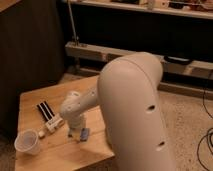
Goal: Wipe the white sponge on the table
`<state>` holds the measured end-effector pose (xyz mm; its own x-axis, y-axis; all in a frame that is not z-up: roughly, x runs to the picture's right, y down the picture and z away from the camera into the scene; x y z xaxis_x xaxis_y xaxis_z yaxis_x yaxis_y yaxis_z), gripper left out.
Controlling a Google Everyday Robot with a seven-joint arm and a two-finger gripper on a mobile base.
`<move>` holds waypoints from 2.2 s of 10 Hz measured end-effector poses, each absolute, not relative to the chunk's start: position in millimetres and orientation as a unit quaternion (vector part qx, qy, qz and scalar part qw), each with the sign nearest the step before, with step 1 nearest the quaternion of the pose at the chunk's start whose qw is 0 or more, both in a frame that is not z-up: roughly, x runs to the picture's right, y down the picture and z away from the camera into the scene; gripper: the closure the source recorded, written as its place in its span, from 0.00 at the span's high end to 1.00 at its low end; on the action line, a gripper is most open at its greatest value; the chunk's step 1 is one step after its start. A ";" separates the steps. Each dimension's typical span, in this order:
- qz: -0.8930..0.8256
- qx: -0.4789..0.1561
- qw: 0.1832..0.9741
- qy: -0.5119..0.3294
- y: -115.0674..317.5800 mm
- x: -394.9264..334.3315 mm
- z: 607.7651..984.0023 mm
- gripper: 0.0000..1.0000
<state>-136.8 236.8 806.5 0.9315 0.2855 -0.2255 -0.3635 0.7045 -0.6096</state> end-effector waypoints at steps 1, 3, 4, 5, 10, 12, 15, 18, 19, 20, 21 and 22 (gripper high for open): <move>0.194 -0.339 0.918 0.062 234.8 -111.4 803.8 0.42; 0.210 -0.338 0.915 0.058 234.2 -83.7 793.9 0.42; 0.205 -0.340 0.916 0.053 238.9 -75.5 786.4 0.42; 0.199 -0.343 0.917 0.047 245.1 -73.9 778.7 0.42; 0.129 -0.371 0.919 0.011 314.9 -107.0 712.8 0.42; 0.091 -0.384 0.919 -0.006 341.3 -124.6 694.5 0.42; 0.048 -0.402 0.914 -0.026 368.9 -157.0 685.1 0.42; 0.032 -0.398 0.916 -0.038 358.8 -187.1 692.2 0.42; 0.026 -0.387 0.921 -0.042 346.0 -200.8 693.1 0.42; 0.022 -0.379 0.924 -0.041 335.6 -209.9 695.1 0.42; 0.016 -0.365 0.930 -0.041 314.2 -225.7 701.9 0.37; 0.016 -0.358 0.933 -0.036 300.9 -227.5 709.6 0.30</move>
